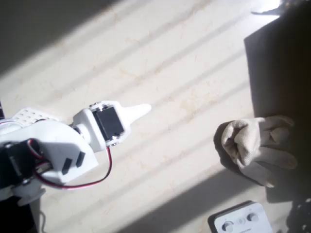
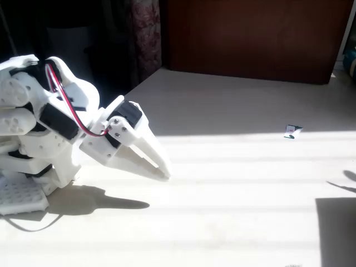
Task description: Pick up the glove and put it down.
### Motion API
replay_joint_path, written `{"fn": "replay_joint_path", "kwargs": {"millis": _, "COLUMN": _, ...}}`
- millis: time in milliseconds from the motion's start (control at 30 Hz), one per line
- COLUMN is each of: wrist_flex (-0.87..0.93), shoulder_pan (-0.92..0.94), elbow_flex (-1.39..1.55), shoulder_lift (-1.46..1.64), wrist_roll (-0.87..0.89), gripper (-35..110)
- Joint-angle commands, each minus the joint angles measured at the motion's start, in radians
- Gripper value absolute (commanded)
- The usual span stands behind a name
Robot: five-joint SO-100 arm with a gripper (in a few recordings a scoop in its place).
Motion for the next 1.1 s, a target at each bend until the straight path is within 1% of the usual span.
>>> {"fn": "replay_joint_path", "kwargs": {"millis": 0, "wrist_flex": 0.078, "shoulder_pan": 0.003, "elbow_flex": -0.006, "shoulder_lift": 0.008, "wrist_roll": -0.008, "gripper": 0}}
{"fn": "replay_joint_path", "kwargs": {"millis": 133, "wrist_flex": 0.219, "shoulder_pan": 0.003, "elbow_flex": -0.046, "shoulder_lift": 0.008, "wrist_roll": -0.006, "gripper": 0}}
{"fn": "replay_joint_path", "kwargs": {"millis": 233, "wrist_flex": 0.264, "shoulder_pan": 0.003, "elbow_flex": -0.054, "shoulder_lift": 0.008, "wrist_roll": 0.003, "gripper": 0}}
{"fn": "replay_joint_path", "kwargs": {"millis": 1067, "wrist_flex": 0.264, "shoulder_pan": 0.002, "elbow_flex": -0.054, "shoulder_lift": 0.008, "wrist_roll": -0.006, "gripper": 0}}
